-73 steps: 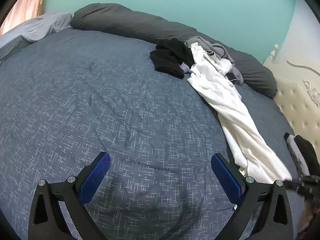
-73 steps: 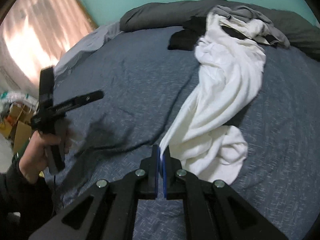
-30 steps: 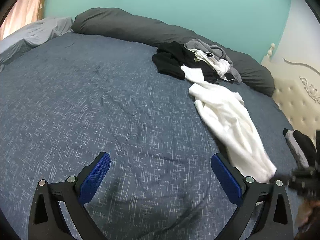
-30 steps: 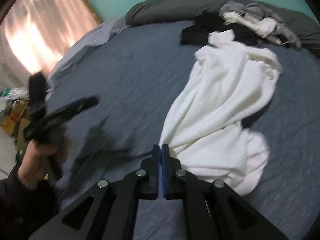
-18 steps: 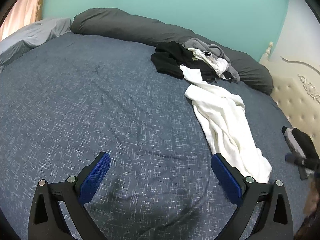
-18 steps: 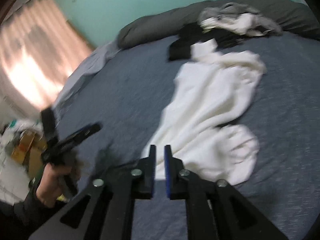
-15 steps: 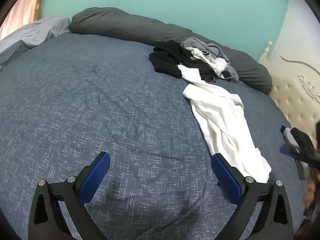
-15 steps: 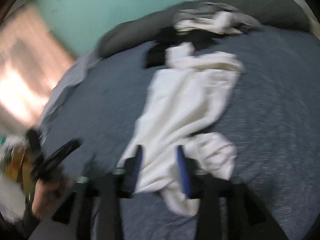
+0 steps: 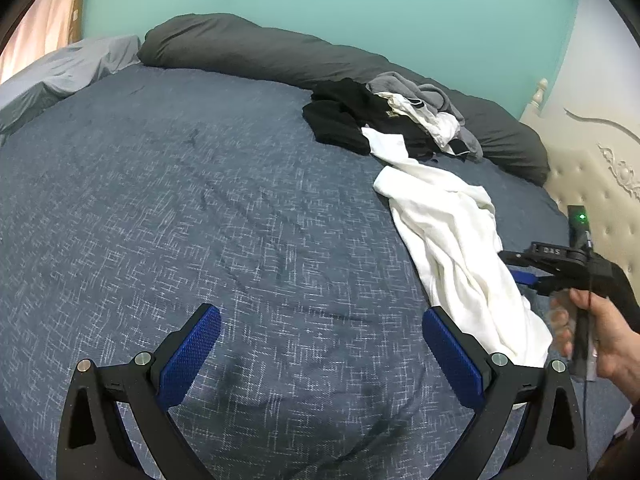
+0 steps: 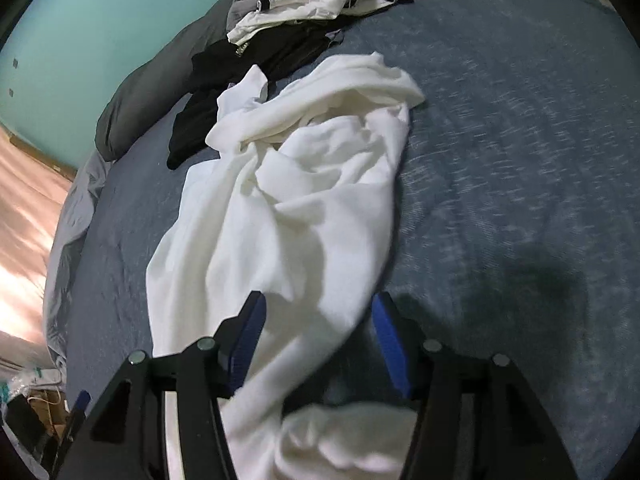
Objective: Fold clothes
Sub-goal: 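Drag the white shirt onto open bed space with the right tool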
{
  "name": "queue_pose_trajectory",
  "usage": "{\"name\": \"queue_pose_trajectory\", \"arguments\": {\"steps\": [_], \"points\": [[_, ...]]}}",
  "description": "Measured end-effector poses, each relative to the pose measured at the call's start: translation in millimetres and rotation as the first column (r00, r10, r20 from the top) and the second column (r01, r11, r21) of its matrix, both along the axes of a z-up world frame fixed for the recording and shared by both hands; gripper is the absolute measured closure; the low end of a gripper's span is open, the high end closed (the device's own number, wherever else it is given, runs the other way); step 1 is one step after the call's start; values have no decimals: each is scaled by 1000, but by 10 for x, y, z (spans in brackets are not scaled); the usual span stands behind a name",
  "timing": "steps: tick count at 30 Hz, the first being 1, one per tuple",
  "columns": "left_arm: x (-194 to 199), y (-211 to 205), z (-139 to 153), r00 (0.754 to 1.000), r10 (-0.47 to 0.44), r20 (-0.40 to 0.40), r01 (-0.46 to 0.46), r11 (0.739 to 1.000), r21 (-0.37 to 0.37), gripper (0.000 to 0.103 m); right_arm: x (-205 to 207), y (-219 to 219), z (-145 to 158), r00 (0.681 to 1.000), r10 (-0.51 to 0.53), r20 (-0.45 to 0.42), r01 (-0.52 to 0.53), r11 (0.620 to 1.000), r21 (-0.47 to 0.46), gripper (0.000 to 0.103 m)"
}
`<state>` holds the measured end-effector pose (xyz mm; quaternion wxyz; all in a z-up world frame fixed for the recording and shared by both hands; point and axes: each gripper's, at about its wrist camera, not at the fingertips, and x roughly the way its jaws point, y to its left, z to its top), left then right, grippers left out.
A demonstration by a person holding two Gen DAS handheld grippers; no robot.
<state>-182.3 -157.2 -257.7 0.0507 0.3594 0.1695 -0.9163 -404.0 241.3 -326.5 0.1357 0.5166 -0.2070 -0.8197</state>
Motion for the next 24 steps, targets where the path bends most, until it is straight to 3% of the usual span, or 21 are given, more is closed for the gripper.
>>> {"name": "queue_pose_trajectory", "arguments": {"steps": [2,3,6,10,14,18,21,24], "points": [[-9,-6,-8,1000,0,3,0,1000,2,0,-15,-92,-17,999,36,-11,-36,999,-1,49],[-13,-10,-12,1000,0,4,0,1000,3,0,-21,-140,-24,998,55,-17,-56,998,0,66],[-26,-19,-25,1000,-1,8,1,1000,6,0,0,-279,32,993,103,-54,-102,995,18,95],[-5,-5,-8,1000,-5,6,5,1000,0,0,110,-477,280,974,174,-144,-171,985,37,99],[48,-27,35,1000,-4,0,4,1000,-10,0,258,-784,668,936,262,-237,-260,965,39,99],[114,-96,98,1000,11,-11,-11,1000,-13,0,442,-1133,945,898,345,-274,-351,936,28,100],[166,-161,141,999,26,-19,-27,1000,-13,0,608,-1450,1045,854,434,-285,-445,895,30,100],[216,-238,164,999,47,-21,-47,999,-8,0,844,-1783,1100,791,541,-285,-554,832,38,100]]}}
